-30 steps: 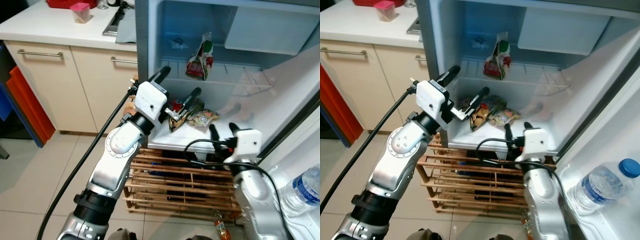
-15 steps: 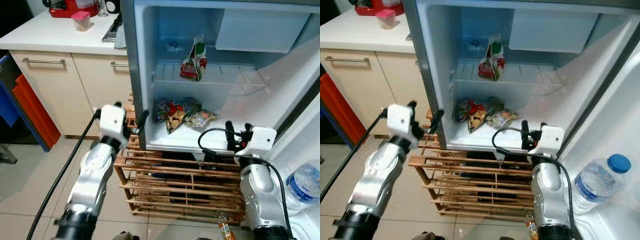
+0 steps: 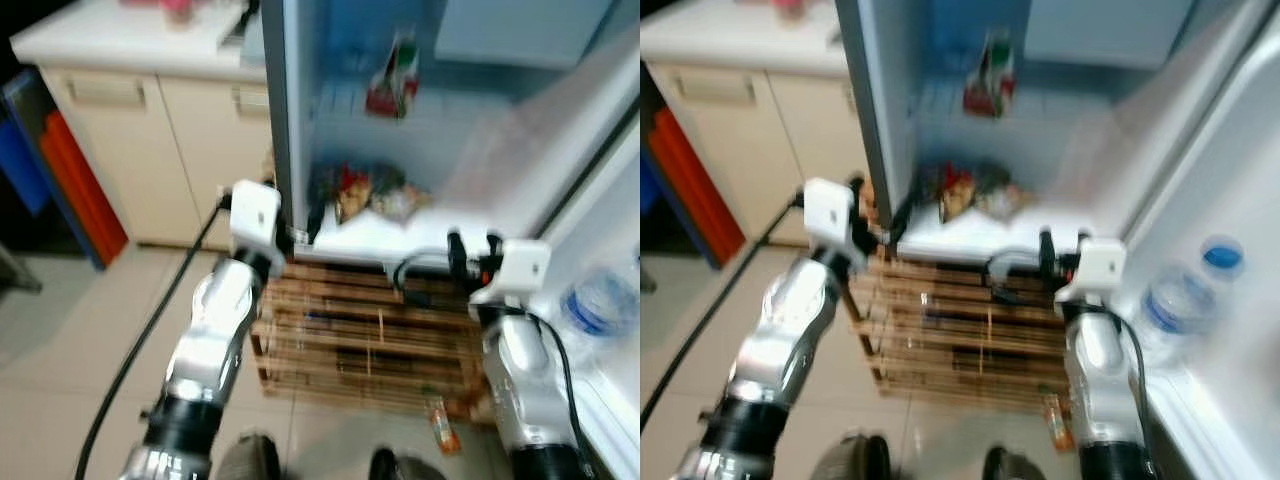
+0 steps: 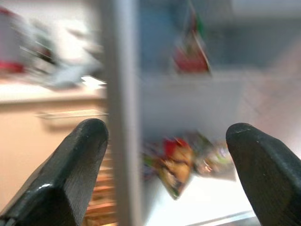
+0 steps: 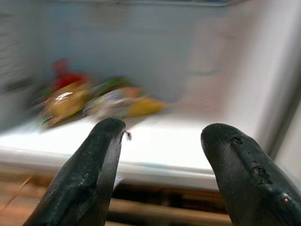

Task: Restocking fridge

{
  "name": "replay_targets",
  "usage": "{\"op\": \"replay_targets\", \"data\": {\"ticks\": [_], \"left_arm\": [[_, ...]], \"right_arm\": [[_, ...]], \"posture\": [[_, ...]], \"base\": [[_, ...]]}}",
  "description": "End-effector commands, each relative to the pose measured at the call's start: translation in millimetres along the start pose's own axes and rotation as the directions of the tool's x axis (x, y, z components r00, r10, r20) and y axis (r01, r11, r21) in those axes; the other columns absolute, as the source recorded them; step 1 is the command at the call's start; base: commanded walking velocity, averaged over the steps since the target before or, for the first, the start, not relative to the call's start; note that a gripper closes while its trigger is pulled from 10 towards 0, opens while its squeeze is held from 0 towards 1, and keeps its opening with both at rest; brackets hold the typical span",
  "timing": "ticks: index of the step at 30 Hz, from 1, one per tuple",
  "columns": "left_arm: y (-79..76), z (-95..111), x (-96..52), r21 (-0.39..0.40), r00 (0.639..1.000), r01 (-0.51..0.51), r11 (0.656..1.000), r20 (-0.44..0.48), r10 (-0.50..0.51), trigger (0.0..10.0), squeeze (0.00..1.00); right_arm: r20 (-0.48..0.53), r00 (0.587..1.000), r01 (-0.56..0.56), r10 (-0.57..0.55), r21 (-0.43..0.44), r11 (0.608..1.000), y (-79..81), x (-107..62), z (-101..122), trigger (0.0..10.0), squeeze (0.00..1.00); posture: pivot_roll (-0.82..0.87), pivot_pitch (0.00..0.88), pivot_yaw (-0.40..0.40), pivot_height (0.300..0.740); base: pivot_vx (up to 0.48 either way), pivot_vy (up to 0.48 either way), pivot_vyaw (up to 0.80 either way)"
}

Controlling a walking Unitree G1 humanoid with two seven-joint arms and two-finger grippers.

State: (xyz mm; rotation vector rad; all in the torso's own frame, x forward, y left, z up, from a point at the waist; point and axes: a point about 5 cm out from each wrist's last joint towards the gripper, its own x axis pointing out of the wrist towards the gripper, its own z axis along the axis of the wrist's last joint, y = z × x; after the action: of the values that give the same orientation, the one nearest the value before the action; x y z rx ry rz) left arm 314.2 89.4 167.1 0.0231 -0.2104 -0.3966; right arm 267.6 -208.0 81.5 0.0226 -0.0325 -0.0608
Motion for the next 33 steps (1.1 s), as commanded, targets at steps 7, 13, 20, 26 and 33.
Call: {"op": "replay_targets", "data": {"ticks": [7, 13, 20, 26, 33], "left_arm": [[-5.1, -12, -0.3, -0.025, 1.000, 0.003, 1.000, -0.029, -0.004, 10.0, 0.00], [-7.8, -17, 5.8, -0.047, 0.999, 0.003, 0.999, -0.033, -0.004, 10.0, 0.00], [-0.7, -30, 6.6, -0.015, 0.994, -0.022, 1.000, -0.109, 0.020, 10.0, 0.00], [8.4, -50, 3.3, 0.036, 0.971, -0.057, 0.998, -0.232, 0.064, 10.0, 0.00], [3.5, -45, 8.7, 0.099, 0.981, -0.014, 0.995, -0.189, 0.033, 10.0, 0.00]], "right_arm": [[-0.052, 0.990, -0.135, 0.133, -0.034, 0.990, 5.6, -13.1, -3, 10.0, 0.00], [-0.418, 0.907, -0.095, 0.048, -0.093, 0.991, -44.2, -64.7, -62, 10.0, 0.00], [-0.668, 0.676, 0.163, -0.310, -0.275, 0.948, -116.8, -113.3, -99, 10.0, 0.00], [-0.510, 0.559, 0.508, -0.654, -0.412, 0.756, -172.3, -116.8, -81, 10.0, 0.00], [-0.215, 0.553, 0.670, -0.805, -0.460, 0.583, -215.9, -84.2, -16, 10.0, 0.00]], "posture": [[-0.17, 0.000, 0.005, 0.740], [-0.20, 0.000, -0.010, 0.740], [-0.20, 0.000, -0.009, 0.740], [-0.20, 0.000, -0.004, 0.740], [-0.19, 0.000, 0.000, 0.740]], "base": [[0.000, 0.000, 0.00], [0.000, 0.000, 0.00], [0.000, 0.000, 0.00], [0.000, 0.000, 0.00], [0.000, 0.000, 0.00]]}}
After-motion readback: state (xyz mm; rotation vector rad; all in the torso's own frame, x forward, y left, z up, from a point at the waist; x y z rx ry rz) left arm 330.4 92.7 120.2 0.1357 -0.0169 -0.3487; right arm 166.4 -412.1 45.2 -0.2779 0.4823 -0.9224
